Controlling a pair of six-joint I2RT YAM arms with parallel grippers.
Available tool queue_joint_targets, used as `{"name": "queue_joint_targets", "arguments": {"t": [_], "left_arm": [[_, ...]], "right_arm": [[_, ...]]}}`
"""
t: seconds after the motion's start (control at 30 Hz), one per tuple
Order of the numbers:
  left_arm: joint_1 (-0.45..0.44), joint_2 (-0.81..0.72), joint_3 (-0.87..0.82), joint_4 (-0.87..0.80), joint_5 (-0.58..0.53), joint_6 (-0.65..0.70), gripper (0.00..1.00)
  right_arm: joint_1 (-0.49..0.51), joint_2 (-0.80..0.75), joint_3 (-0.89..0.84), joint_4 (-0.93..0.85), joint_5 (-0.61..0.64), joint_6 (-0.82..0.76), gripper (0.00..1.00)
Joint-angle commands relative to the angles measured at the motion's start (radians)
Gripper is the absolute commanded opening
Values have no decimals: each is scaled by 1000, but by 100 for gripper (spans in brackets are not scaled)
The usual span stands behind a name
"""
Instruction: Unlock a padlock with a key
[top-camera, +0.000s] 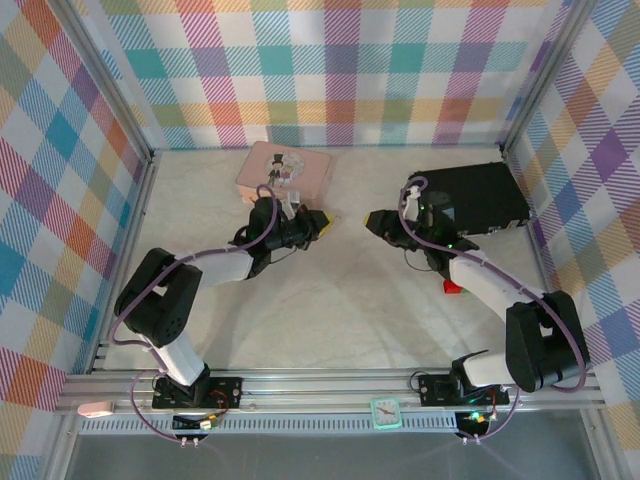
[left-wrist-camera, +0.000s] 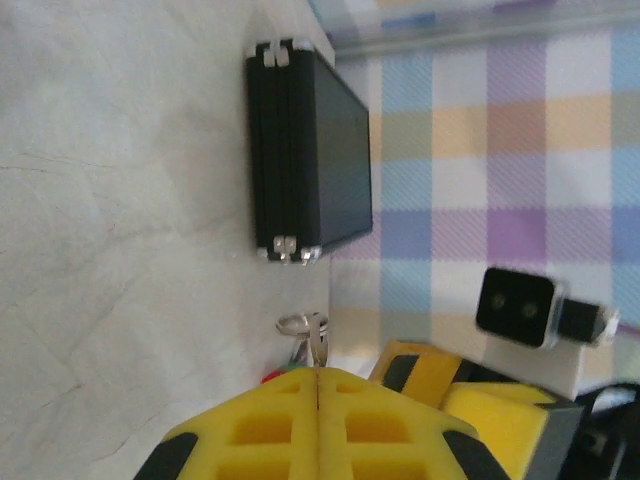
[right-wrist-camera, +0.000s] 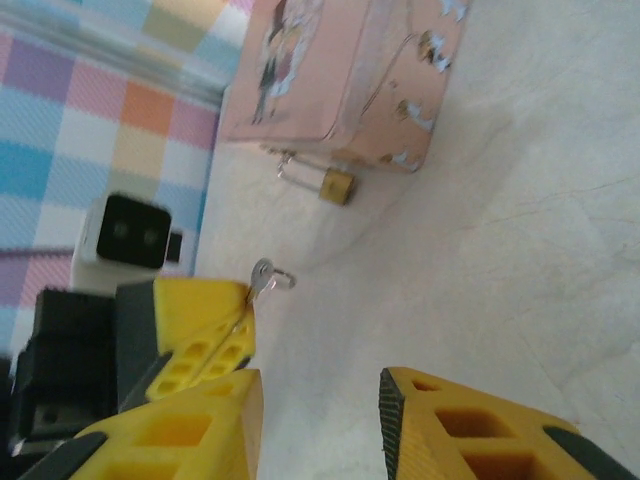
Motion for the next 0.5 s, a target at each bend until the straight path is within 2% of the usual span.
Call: {"name": "queue_joint_targets", "arguments": {"t": [0.0,0.07,0.23,0.33,0.47], "left_arm": [[23,-47,81,-207,248,253,0],[24,-62,125,-352,288,370,0],[24,-126,189,-600,346,590,0],[24,-156,210,-698,373,680,0],[23,-187,205,-715,405,724,0]], "right_arm": [[-34,-14,24,28,-304,-111,36],[-42,-3,40,18,-379,-143,36],[-45,32,54,10,-459,-198,35],[-45,56,38,80,-506,-172,34],[-23,73,31,105,-522,-179,35]]}}
